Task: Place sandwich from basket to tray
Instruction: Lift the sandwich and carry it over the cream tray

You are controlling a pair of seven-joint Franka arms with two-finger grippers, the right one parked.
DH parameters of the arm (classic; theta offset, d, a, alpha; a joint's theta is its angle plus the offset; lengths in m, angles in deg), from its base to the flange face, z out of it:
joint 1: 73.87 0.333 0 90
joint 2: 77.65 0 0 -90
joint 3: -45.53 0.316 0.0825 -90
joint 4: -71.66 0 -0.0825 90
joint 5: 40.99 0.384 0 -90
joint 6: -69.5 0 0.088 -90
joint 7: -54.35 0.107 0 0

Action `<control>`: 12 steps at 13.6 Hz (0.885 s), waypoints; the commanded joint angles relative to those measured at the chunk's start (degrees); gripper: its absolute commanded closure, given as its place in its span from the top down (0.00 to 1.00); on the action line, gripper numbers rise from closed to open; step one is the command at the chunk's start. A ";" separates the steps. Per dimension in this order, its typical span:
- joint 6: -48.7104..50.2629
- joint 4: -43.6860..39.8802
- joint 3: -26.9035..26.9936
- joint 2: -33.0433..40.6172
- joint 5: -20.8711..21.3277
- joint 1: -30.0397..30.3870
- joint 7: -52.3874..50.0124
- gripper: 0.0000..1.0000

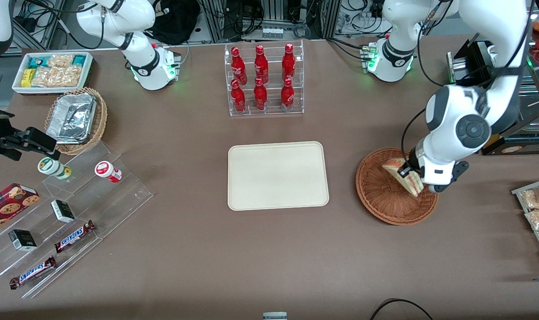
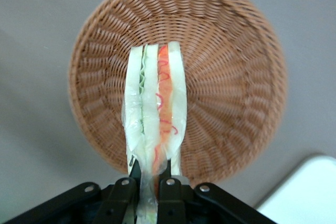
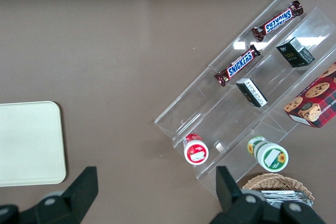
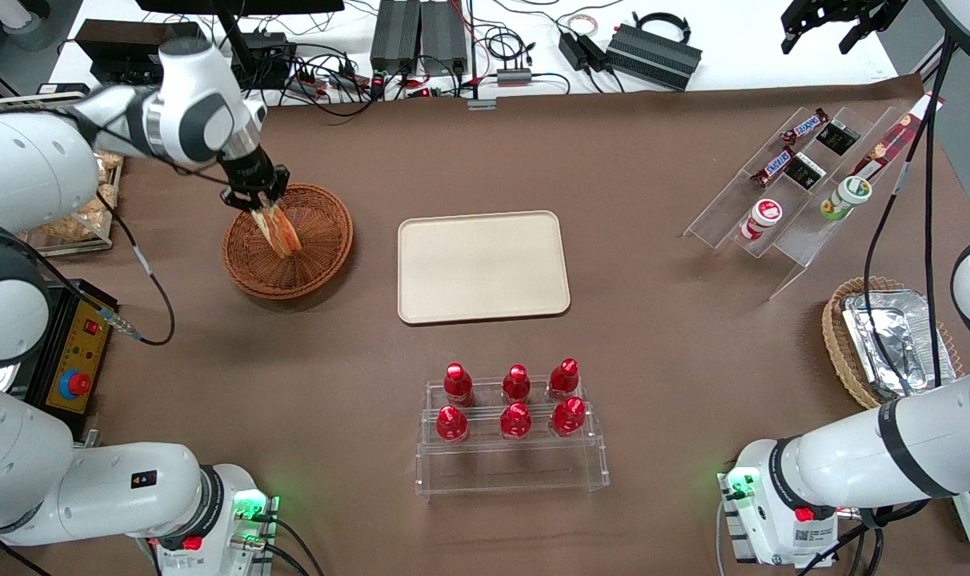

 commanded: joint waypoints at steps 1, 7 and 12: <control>10.60 -11.78 -3.19 -1.53 0.82 -4.04 2.50 0.08; 9.06 -17.87 -4.26 -8.12 0.38 -16.33 1.89 0.09; -0.07 -20.17 -4.17 -15.68 1.35 -25.48 -3.38 0.11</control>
